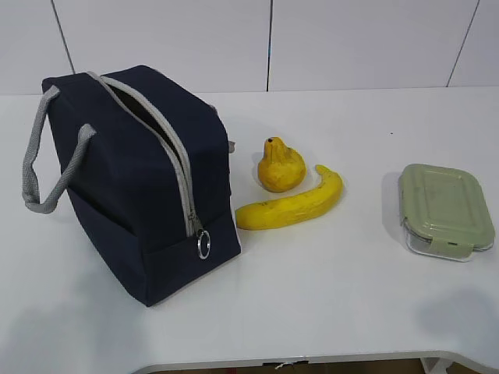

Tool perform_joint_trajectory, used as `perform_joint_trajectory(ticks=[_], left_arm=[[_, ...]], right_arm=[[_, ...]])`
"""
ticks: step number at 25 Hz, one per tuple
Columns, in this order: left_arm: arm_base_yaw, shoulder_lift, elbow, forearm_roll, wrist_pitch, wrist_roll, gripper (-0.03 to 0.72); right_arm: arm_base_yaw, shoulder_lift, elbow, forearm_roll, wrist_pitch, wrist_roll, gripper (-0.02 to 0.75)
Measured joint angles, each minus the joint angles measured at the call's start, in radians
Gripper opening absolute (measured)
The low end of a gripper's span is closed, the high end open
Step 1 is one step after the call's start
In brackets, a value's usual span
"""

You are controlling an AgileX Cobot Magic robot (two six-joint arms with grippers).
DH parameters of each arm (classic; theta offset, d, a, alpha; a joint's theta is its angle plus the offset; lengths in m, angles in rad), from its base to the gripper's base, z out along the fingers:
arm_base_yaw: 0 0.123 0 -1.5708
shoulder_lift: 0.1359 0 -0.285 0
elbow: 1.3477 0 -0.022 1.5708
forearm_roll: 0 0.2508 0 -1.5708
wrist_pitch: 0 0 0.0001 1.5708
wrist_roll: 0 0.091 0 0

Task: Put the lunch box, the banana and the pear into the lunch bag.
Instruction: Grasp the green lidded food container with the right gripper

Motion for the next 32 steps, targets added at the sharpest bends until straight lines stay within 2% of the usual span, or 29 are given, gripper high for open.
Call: perform_joint_trajectory(ticks=[32], left_arm=[[0.000, 0.000, 0.000, 0.000, 0.000, 0.000, 0.242]], right_arm=[[0.000, 0.000, 0.000, 0.000, 0.000, 0.000, 0.369]])
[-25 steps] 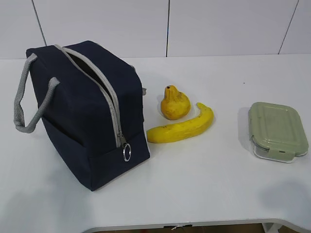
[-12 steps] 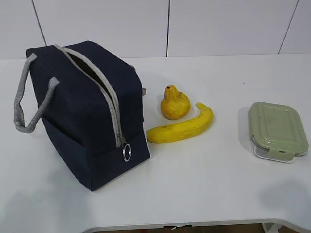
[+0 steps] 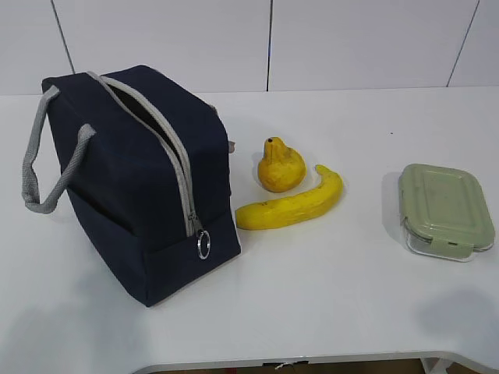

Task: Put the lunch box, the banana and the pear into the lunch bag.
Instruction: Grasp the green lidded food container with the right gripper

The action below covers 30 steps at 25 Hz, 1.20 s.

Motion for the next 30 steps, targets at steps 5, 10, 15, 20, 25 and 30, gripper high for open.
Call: perform_joint_trajectory(ticks=[5, 10, 15, 20, 25, 30], left_arm=[[0.000, 0.000, 0.000, 0.000, 0.000, 0.000, 0.242], [0.000, 0.000, 0.000, 0.000, 0.000, 0.000, 0.242], [0.000, 0.000, 0.000, 0.000, 0.000, 0.000, 0.242], [0.000, 0.000, 0.000, 0.000, 0.000, 0.000, 0.242], [0.000, 0.000, 0.000, 0.000, 0.000, 0.000, 0.242], [0.000, 0.000, 0.000, 0.000, 0.000, 0.000, 0.242]], right_arm=[[0.000, 0.000, 0.000, 0.011, 0.000, 0.000, 0.369], [0.000, 0.000, -0.007, 0.018, 0.000, 0.010, 0.370], [0.000, 0.000, -0.042, 0.025, -0.055, 0.072, 0.370], [0.000, 0.014, -0.055, 0.025, -0.144, 0.111, 0.370], [0.000, 0.140, -0.102, 0.033, -0.092, 0.166, 0.421], [0.000, 0.343, -0.172, 0.044, -0.022, 0.211, 0.434]])
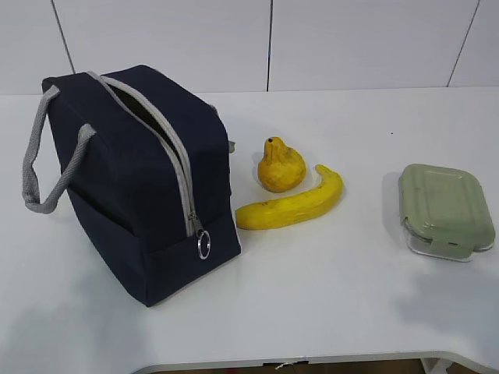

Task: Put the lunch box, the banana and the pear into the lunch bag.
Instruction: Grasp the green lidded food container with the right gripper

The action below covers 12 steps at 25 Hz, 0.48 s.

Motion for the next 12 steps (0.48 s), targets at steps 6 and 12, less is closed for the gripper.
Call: perform_joint_trajectory(ticks=[6, 12], left_arm=[[0.000, 0.000, 0.000, 0.000, 0.000, 0.000, 0.242], [0.000, 0.000, 0.000, 0.000, 0.000, 0.000, 0.242]], right_arm=[[0.000, 0.226, -0.137, -0.002, -0.035, 0.002, 0.436], [0.000, 0.480, -0.299, 0.013, -0.037, 0.005, 0.440]])
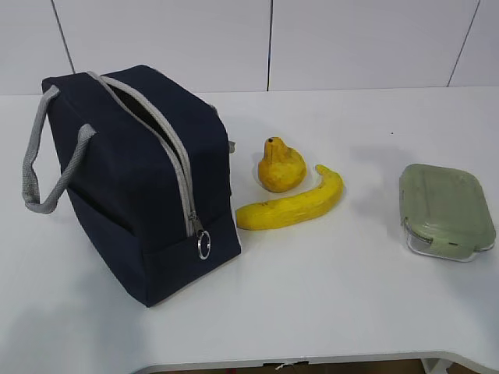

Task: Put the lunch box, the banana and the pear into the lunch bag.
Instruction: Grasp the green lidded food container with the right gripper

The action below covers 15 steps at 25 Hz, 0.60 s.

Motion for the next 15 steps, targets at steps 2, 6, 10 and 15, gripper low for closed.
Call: perform_joint_trajectory(ticks=[2, 6, 10, 15], left_arm=[[0.000, 0.000, 0.000, 0.000, 0.000, 0.000, 0.242], [0.000, 0.000, 0.000, 0.000, 0.000, 0.000, 0.242], [0.000, 0.000, 0.000, 0.000, 0.000, 0.000, 0.242], [0.000, 0.000, 0.000, 0.000, 0.000, 0.000, 0.242]], right_arm=[[0.000, 0.072, -0.051, 0.010, -0.001, -0.006, 0.440], [0.000, 0.202, -0.140, 0.035, -0.006, -0.022, 0.440], [-0.020, 0.303, -0.190, 0.117, -0.014, -0.079, 0.440], [-0.142, 0.375, -0.196, 0.304, -0.013, -0.225, 0.440]])
